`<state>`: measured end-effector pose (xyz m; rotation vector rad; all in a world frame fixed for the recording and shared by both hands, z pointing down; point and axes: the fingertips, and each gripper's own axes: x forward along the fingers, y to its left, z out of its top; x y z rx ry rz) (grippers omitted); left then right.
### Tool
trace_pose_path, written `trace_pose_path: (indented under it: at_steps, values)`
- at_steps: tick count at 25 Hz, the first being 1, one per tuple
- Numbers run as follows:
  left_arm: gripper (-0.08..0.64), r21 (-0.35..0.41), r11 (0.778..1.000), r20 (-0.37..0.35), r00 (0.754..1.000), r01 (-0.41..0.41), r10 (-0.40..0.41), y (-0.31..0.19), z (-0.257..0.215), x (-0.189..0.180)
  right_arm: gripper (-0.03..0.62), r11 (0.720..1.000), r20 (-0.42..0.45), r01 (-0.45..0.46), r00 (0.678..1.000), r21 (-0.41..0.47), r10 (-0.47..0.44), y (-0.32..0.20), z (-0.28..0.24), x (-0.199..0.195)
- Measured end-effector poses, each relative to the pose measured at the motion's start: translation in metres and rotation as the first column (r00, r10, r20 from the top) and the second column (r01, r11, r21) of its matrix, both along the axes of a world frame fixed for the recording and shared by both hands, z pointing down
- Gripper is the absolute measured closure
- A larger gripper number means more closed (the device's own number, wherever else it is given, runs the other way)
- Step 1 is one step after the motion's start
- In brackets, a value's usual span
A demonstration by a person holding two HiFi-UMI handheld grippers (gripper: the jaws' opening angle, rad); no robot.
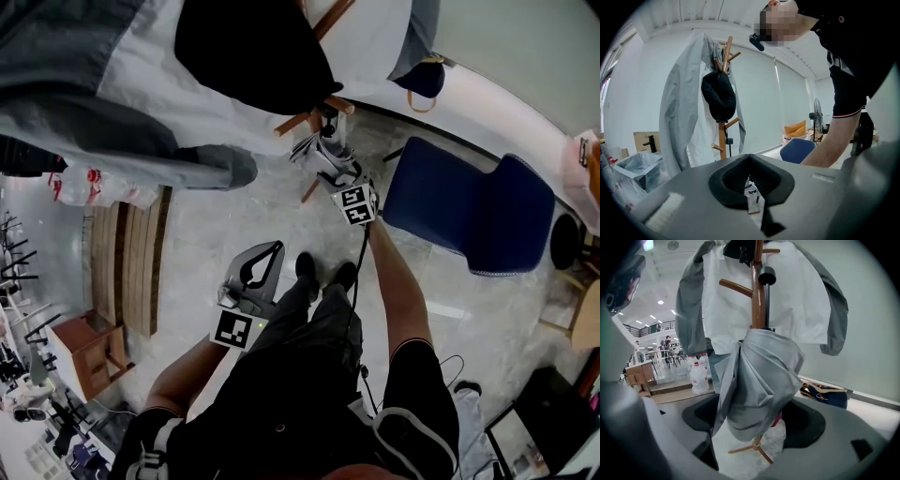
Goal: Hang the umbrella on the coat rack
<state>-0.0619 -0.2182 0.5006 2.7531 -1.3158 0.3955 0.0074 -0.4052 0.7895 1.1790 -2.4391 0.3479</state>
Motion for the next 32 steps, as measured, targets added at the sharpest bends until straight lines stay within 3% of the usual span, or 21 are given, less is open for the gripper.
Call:
trace_pose_path:
  at_steps: [2,19,29,32]
  values:
    - [0.56,0.001,1.0,-0.001,1.0,0.0,0.0,0.0,-0.002,0.0,0.156,1.0,-0.003,-0.004,1.0,0.012,0.004,0.004,-0.008,0.005]
    - [0.56,0.066,0.998,-0.028,1.0,-0.01,0.012,-0.002,-0.03,0.01,0.156,0.994,0.024,-0.068,0.997,0.086,0.067,0.04,-0.095,0.063]
    - [0.56,0.089,0.996,-0.038,0.999,-0.015,0.018,-0.004,-0.048,0.01,0.236,0.987,0.07,-0.081,0.995,0.138,0.072,0.07,-0.18,0.077]
    - [0.56,0.105,0.994,-0.037,0.999,-0.02,0.024,-0.003,-0.053,0.011,0.3,0.981,0.082,-0.098,0.993,0.165,0.086,0.082,-0.209,0.081]
